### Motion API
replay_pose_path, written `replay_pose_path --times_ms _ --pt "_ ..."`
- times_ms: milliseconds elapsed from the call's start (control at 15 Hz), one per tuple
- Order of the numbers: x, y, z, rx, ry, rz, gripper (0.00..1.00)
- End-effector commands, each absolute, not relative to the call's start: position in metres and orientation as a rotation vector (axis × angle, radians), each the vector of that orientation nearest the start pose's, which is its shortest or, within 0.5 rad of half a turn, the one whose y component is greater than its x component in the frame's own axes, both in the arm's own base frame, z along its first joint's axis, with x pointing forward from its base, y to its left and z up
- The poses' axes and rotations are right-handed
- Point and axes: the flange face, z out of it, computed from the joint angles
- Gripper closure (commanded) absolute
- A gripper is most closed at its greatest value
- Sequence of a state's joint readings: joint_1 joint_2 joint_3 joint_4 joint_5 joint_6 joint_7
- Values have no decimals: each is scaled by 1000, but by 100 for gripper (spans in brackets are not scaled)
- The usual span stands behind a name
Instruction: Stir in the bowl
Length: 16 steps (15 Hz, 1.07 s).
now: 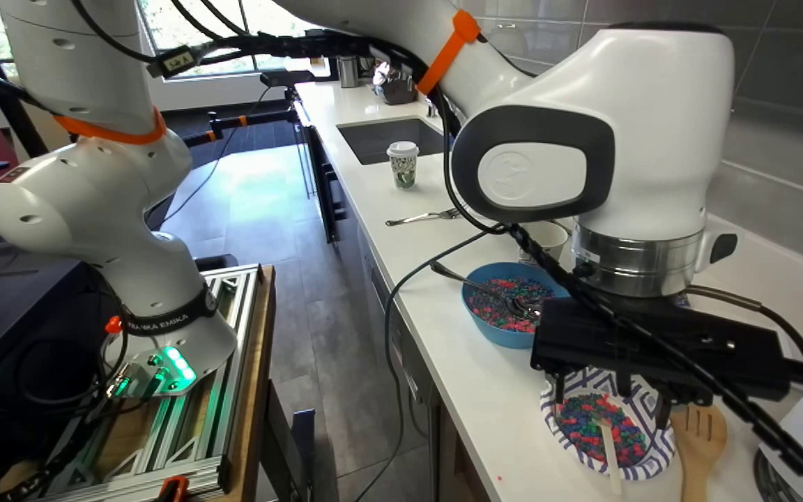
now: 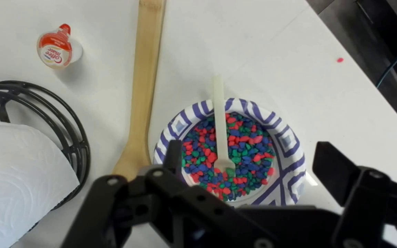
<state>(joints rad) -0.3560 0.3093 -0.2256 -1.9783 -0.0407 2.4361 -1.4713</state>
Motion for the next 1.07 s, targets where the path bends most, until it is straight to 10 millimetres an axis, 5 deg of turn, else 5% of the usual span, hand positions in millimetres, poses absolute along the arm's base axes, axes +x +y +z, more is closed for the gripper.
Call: replay_pose_path --times_ms 0,133,467,1000 --pt "520 -338 310 -2925 -1587 -11 22" --pt "519 -337 301 -2904 -1625 -13 30" --pt "527 -336 282 -2882 -1728 -40 23" --pt "542 -331 261 -2853 -1784 -68 31"
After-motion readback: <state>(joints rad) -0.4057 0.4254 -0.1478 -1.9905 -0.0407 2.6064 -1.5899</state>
